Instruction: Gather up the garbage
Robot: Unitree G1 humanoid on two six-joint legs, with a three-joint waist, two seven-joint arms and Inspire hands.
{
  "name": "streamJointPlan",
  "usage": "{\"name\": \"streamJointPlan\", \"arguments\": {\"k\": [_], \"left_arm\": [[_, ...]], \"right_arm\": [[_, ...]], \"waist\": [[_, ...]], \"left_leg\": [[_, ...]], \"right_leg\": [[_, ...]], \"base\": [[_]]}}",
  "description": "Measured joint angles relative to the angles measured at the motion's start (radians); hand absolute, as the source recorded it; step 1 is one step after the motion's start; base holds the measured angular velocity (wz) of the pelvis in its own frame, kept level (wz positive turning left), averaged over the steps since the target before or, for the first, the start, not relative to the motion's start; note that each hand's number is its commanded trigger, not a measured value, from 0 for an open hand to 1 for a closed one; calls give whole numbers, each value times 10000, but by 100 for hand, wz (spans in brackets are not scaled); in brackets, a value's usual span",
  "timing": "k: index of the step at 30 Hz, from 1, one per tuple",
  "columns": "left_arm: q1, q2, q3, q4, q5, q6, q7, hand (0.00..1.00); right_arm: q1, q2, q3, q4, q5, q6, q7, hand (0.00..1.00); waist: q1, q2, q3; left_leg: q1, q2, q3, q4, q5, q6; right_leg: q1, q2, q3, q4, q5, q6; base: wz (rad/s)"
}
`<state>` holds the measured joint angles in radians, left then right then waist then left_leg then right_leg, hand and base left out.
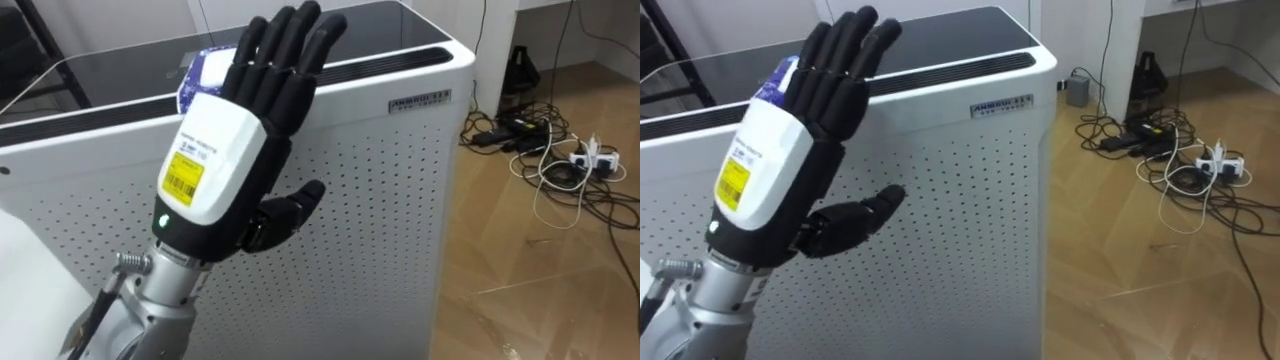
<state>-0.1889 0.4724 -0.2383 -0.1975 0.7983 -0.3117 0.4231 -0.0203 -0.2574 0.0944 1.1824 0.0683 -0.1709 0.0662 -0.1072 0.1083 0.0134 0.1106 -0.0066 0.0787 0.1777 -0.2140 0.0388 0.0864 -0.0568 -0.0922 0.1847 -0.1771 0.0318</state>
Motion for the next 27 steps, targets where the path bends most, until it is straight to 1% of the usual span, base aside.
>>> {"name": "streamJointPlan", "arguments": {"k": [1, 2, 5, 10, 14, 16, 18, 19, 20, 21, 23, 24, 27], "left_arm": [[-46, 128, 0, 49, 0, 40, -104, 0], [-85, 193, 32, 49, 4, 90, -248, 0], [-273, 246, 100, 47, 6, 232, -426, 0], [-396, 246, 181, 51, 134, 388, -430, 0], [-397, 246, 180, 82, 232, 511, -429, 0], [-434, 244, 193, 149, 371, 545, -418, 0], [-485, 238, 198, 276, 407, 595, -409, 0], [-485, 237, 255, 312, 479, 627, -400, 0], [-486, 238, 411, 344, 483, 624, -386, 0], [-487, 238, 504, 375, 482, 628, -368, 0], [-495, 239, 931, 494, 482, 643, -280, 0], [-497, 240, 1014, 507, 482, 634, -219, 0], [-497, 238, 1057, 533, 482, 463, 53, 0]], "right_arm": [[3, -6, 0, -76, 0, 2, 0, 100], [12, -8, -12, -124, -7, 10, 1, 100], [15, -12, -38, -249, -97, 141, 4, 100], [15, -11, -50, -272, -204, 190, 21, 100], [16, -12, -49, -272, -205, 197, 10, 100], [15, -14, -50, -272, -199, 208, 0, 100], [15, -15, -49, -275, -168, 254, -6, 100], [15, -17, -57, -286, -168, 319, -11, 100], [10, -24, -58, -293, -169, 365, -12, 100], [10, -23, -57, -293, -171, 386, -8, 100], [12, -23, -43, -288, -172, 415, 0, 100], [11, -23, -16, -288, -170, 415, 0, 100], [12, -18, 33, -256, -166, 414, 14, 100]], "waist": [[-2, 15, 13], [16, 30, 4], [47, 49, -5], [58, 53, -6], [66, 17, 18], [106, 17, 16], [162, -14, 32], [246, -8, 17], [331, -12, 15], [331, -7, 8], [372, -40, -2], [379, -46, -7], [461, -138, -39]], "left_leg": [[-1, 0, 4, 0, 0, 0], [-9, 0, 8, 0, 0, 0], [-22, 0, -5, 1, 0, 0], [-25, 0, 3, 5, 1, -1], [-25, 0, 7, 5, 1, -1], [-30, -1, 22, 12, 1, -1], [-31, 0, 29, 20, 1, -1], [-36, 2, 34, 30, 1, -1], [-52, 3, 38, 32, 1, -1], [-58, 8, 37, 34, 1, -1], [-102, 7, 13, 40, 1, -1], [-107, 8, 12, 40, 1, -1], [-105, 24, 10, 39, 2, -2]], "right_leg": [[-5, 0, 8, 0, 0, 0], [-18, 0, 10, 4, 0, 0], [-19, 0, 1, 3, 0, 0], [-19, 6, 7, 5, 0, 0], [-28, 5, 11, 11, 0, 1], [-44, 5, 14, 18, 0, 1], [-58, 8, 19, 25, -1, 0], [-131, 13, 50, 38, -1, 0], [-187, 24, 102, 66, -1, -1], [-189, 24, 100, 67, -1, -1], [-185, 25, 101, 53, 0, -1], [-170, 25, 102, 55, 0, -1], [-148, 30, 103, 53, 2, -4]], "base": [[0], [0], [0], [0], [0], [0], [-2], [-8], [-8], [-6], [0], [0], [0]]}}
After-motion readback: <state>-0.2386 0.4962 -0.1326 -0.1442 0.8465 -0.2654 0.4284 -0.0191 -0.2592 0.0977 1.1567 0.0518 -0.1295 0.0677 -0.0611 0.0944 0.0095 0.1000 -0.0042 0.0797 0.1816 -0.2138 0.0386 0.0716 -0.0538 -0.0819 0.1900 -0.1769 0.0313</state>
